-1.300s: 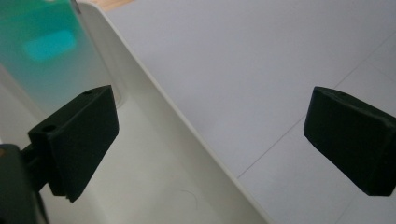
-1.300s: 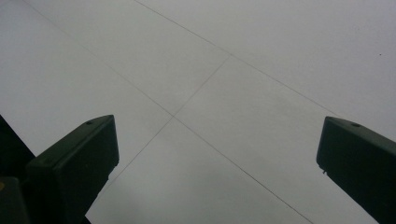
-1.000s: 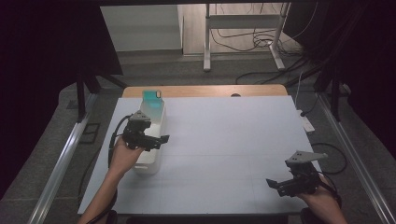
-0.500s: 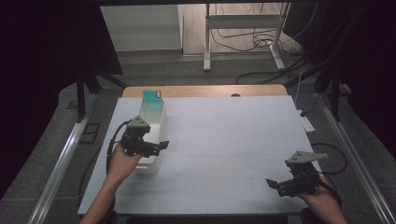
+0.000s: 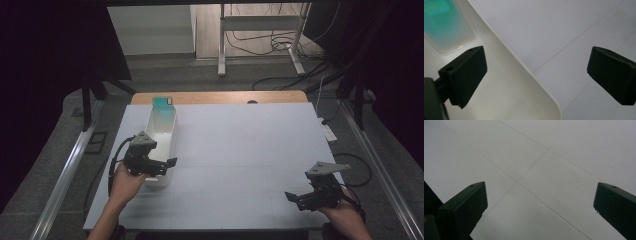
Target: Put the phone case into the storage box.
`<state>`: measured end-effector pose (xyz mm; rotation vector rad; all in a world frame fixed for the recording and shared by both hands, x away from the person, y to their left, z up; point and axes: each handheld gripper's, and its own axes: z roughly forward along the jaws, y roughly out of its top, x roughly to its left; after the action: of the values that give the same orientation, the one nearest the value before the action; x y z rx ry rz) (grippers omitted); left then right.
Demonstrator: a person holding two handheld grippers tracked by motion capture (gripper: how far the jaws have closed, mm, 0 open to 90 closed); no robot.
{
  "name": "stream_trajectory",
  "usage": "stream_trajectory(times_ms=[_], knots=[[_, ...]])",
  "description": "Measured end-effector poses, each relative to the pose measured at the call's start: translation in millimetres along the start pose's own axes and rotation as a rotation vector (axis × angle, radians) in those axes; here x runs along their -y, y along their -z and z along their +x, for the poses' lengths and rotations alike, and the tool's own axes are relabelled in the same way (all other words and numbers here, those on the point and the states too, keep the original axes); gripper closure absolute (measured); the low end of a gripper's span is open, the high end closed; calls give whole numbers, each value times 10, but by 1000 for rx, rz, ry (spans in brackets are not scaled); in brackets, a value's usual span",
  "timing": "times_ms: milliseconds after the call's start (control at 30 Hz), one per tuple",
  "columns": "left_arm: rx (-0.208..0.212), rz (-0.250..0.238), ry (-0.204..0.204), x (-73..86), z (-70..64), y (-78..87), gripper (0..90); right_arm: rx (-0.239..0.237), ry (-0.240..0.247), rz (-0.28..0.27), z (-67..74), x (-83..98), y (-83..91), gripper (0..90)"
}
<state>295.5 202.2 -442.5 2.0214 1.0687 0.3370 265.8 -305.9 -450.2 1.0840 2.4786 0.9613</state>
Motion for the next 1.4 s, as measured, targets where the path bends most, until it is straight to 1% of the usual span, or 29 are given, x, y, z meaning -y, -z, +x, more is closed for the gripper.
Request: stream_trajectory(times_ms=[267, 333, 533, 767, 1200, 1400], knots=[[-1, -5, 2, 85, -33, 80, 35, -1, -2, 1, 4, -1, -2, 0], [-3, -5, 8, 120, -47, 104, 35, -1, -2, 1, 4, -1, -2, 0], [-17, -1, -1, 211, -90, 172, 35, 0, -1, 0, 4, -1, -1, 0], [-19, -13, 18, 321, -115, 264, 35, 5, 0, -1, 8, -1, 0, 0], [-21, -34, 36, 497, -147, 409, 35, 8, -2, -1, 6, -1, 1, 0], [-19, -30, 44, 573, -170, 448, 34, 15, -7, -3, 7, 0, 2, 0]])
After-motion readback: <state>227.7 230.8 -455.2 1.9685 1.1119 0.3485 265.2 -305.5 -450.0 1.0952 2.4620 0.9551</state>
